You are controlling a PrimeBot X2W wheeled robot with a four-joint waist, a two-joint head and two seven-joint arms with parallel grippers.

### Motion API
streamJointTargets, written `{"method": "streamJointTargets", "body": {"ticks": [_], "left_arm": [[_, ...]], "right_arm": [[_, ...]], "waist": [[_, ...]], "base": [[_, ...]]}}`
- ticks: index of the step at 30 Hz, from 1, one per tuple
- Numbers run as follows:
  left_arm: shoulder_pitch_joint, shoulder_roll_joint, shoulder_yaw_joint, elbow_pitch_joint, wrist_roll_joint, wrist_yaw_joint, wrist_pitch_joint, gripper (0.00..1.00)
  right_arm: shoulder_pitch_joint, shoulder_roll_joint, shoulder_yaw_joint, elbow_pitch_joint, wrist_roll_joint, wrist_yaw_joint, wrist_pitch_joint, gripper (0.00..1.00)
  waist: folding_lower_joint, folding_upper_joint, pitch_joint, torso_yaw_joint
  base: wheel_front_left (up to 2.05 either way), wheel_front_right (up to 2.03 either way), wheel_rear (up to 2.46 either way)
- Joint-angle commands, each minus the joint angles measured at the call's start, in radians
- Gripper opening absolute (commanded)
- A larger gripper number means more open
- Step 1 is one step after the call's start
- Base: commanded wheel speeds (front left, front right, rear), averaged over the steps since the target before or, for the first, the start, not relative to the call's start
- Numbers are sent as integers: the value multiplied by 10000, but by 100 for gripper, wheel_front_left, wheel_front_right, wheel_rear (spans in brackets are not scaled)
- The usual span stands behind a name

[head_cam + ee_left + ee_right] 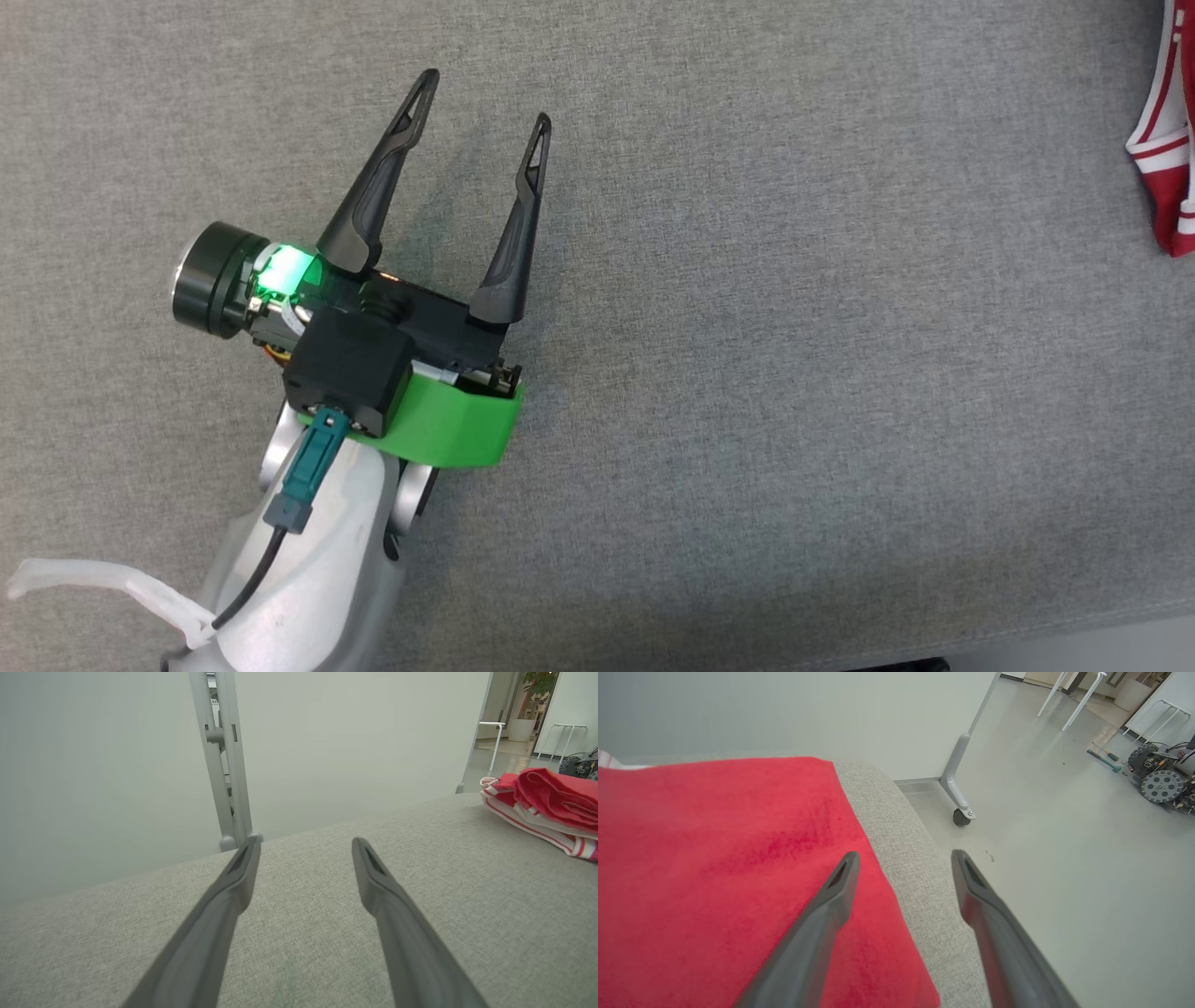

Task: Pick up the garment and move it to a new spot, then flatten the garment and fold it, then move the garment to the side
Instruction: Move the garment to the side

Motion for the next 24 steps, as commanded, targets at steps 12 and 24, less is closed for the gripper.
{"method": "streamJointTargets", "body": {"ticks": [12, 24], "left_arm": [[1159, 128, 209, 669, -567, 275, -82, 100], [2731, 152, 619, 1019, -1261, 711, -101, 100]], "right_arm": [[2848, 1828, -986, -2607, -904, -20, -651, 100], [6672, 5287, -1094, -7092, -2361, -20, -657, 100]], "waist": [[-2, -1, -2209, -458], [-2, -1, -3981, -76]], "base": [[0, 0, 0], [0, 0, 0]]}}
